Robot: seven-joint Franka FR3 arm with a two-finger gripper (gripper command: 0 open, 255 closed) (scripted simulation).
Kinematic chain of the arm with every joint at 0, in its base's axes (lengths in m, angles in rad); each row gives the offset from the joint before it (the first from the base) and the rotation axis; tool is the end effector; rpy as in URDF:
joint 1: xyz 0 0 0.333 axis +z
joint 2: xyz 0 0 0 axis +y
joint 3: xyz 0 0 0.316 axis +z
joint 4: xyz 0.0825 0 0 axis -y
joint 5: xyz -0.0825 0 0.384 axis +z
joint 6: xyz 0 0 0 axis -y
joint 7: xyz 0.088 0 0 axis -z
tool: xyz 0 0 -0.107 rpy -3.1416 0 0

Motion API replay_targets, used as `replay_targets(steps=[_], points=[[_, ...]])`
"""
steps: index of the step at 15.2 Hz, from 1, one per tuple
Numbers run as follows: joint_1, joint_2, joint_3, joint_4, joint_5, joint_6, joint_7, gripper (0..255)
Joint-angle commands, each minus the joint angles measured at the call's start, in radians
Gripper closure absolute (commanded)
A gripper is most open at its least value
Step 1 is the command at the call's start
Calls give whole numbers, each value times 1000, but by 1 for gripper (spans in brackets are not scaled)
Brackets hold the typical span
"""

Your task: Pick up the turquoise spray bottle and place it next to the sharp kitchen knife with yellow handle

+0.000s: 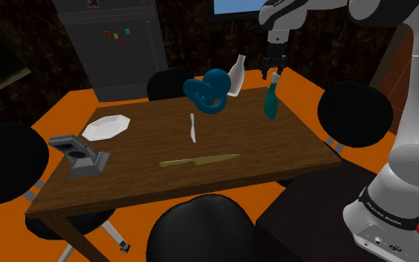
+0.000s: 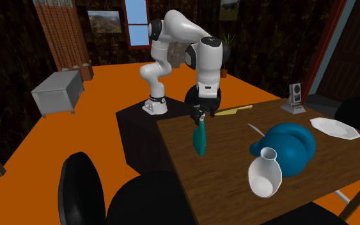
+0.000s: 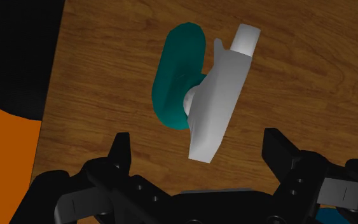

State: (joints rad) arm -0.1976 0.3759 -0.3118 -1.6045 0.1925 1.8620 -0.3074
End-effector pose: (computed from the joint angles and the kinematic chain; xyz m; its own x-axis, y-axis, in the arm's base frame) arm 0.5867 -0.2850 0.4127 0.9666 -0.2450 -0.0753 -0.2514 -0.9635 -0.0922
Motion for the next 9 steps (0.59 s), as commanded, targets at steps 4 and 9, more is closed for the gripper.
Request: replay_targets(steps=[4,9], points=[[0,0,0,0,0,0,0,255],[0,0,0,0,0,0,0,255]])
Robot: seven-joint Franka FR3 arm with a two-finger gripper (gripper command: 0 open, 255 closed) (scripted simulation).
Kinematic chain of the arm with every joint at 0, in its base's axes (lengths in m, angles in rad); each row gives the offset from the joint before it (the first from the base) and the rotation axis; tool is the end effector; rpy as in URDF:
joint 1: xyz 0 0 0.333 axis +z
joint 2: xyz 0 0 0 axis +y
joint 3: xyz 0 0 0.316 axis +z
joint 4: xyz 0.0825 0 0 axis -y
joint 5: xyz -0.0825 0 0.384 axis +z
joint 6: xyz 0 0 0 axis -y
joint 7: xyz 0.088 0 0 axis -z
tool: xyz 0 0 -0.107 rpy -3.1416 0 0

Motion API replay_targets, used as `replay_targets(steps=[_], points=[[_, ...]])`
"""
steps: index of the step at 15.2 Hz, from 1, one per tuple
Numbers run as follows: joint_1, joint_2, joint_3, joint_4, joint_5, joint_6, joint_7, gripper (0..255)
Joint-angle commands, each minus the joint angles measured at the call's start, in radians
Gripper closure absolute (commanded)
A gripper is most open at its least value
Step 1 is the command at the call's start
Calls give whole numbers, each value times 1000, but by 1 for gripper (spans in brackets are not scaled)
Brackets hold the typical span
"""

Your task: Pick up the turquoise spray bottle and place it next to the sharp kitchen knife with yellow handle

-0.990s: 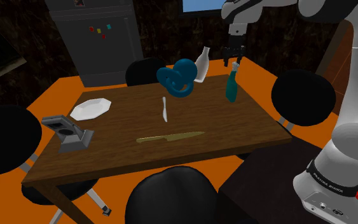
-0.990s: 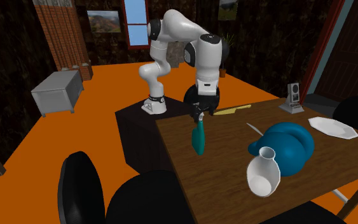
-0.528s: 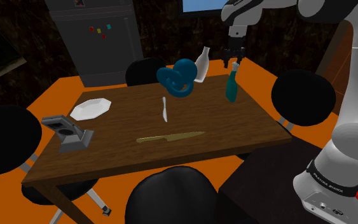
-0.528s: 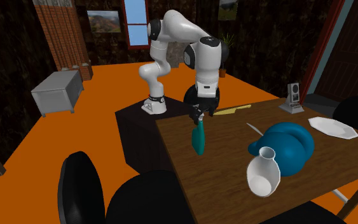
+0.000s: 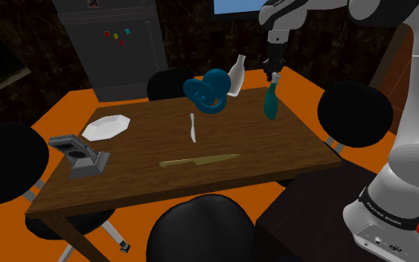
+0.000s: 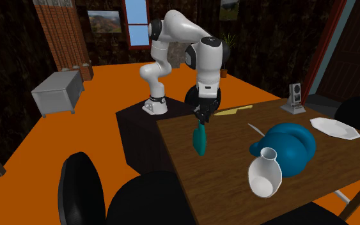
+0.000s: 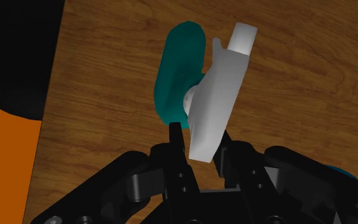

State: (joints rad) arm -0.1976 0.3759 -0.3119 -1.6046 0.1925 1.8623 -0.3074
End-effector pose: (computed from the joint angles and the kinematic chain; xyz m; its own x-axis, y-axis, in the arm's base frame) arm 0.5867 -0.2851 0.4127 0.9666 -0.2451 -0.0751 -0.2515 -0.9635 -0.0921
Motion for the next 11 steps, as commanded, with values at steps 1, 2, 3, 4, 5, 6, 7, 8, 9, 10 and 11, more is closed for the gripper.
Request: replay_targets(steps=[1,2,3,4,5,6,7,8,9,10,11], points=[[0,0,0,0,0,0,0,255],[0,0,0,0,0,0,0,255],[0,0,0,0,0,0,0,255],[0,-3,-1,9,-2,-12,2,255],[0,-7,-1,17,-3,-24,3,255],[0,-9,-2,27,-4,-36,5,255],[-1,-12,-2,37,-6,-48,6,255],[-1,-14,-3,47,-7,-60,8,255],[-1,-17,-3,57,-8,-73,10,255],[-2,-19,-4,68,-9,-85,11,255],[-2,-20,-4,79,-10,-98,12,255]])
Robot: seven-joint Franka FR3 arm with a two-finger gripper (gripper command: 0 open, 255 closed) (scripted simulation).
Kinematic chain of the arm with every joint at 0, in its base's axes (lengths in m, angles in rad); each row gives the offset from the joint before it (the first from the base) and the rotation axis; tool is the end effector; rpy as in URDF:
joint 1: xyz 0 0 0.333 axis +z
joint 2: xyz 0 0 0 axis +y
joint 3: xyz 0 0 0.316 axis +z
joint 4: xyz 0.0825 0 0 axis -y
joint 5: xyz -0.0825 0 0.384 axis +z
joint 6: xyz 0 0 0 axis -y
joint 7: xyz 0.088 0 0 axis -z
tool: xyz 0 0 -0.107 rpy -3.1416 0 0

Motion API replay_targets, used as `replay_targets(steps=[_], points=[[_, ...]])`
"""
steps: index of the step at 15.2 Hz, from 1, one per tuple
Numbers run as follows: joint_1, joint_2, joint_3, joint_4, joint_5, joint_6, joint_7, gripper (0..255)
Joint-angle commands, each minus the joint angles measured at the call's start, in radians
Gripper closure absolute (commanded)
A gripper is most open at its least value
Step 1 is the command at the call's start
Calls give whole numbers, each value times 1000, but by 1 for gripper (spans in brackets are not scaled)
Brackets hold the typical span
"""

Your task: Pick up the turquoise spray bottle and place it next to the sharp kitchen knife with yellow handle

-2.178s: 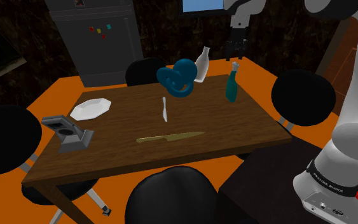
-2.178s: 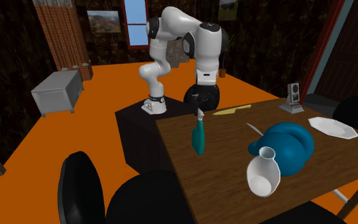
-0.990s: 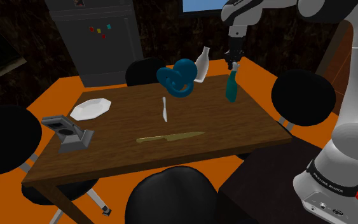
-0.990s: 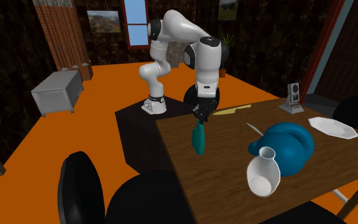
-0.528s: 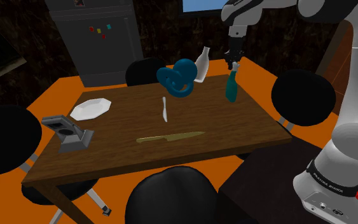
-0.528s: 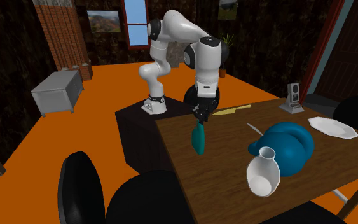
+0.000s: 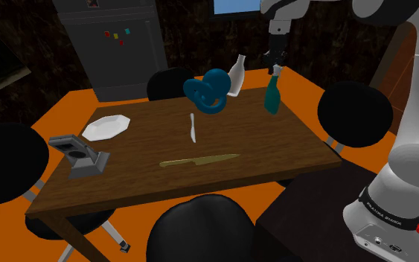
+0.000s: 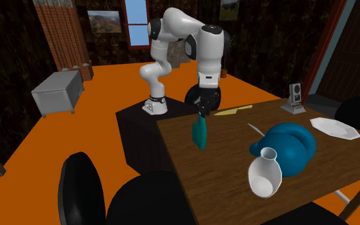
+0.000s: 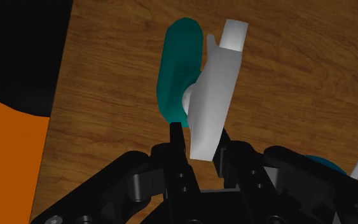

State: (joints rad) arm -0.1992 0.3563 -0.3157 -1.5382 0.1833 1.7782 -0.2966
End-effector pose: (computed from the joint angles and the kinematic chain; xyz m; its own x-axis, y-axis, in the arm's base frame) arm 0.5865 -0.2851 0.4495 0.9666 -0.2450 -0.0748 -0.2513 -0.9635 -0.0921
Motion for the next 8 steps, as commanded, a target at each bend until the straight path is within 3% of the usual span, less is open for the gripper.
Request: replay_targets(steps=[1,8], points=[[-1,-2,-1,24,-2,-26,3,255],[-6,-6,-3,112,-5,-118,12,255]])
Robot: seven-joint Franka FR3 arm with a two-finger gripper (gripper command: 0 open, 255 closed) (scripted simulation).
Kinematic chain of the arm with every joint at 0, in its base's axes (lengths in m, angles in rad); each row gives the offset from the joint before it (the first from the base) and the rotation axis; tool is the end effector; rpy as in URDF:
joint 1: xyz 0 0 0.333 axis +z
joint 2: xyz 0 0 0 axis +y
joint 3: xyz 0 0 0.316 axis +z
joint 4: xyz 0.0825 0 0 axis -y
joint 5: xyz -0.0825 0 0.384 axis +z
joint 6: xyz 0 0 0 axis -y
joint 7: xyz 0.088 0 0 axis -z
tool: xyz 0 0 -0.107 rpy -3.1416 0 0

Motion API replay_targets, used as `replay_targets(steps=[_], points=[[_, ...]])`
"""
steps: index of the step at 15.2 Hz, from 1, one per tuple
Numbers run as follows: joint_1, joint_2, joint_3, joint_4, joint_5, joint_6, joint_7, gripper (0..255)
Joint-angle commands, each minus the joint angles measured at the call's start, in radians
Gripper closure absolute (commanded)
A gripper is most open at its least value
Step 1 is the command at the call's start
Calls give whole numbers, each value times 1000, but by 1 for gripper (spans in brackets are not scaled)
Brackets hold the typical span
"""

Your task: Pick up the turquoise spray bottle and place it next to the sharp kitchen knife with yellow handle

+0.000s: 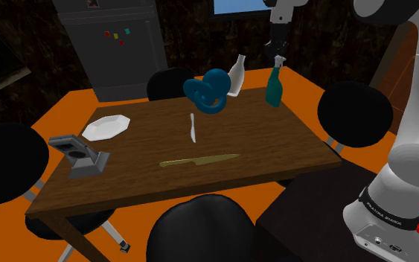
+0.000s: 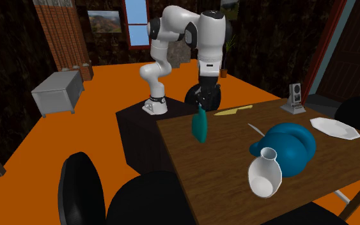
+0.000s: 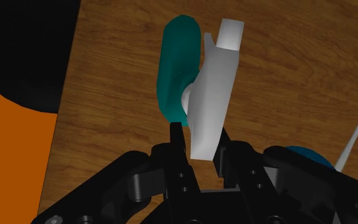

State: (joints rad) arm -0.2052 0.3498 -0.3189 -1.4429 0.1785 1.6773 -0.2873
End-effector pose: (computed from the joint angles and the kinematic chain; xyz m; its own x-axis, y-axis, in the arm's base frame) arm 0.5865 -0.2857 0.4905 0.9666 -0.2450 -0.0749 -0.2513 -0.9635 -0.0921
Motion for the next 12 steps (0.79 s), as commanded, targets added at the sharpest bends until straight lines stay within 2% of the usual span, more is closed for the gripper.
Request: replay_targets(steps=[1,7,12], points=[[-2,1,0,31,0,-31,4,255],[-8,8,-2,111,1,-103,9,255],[62,-81,23,76,-24,-144,105,255]])
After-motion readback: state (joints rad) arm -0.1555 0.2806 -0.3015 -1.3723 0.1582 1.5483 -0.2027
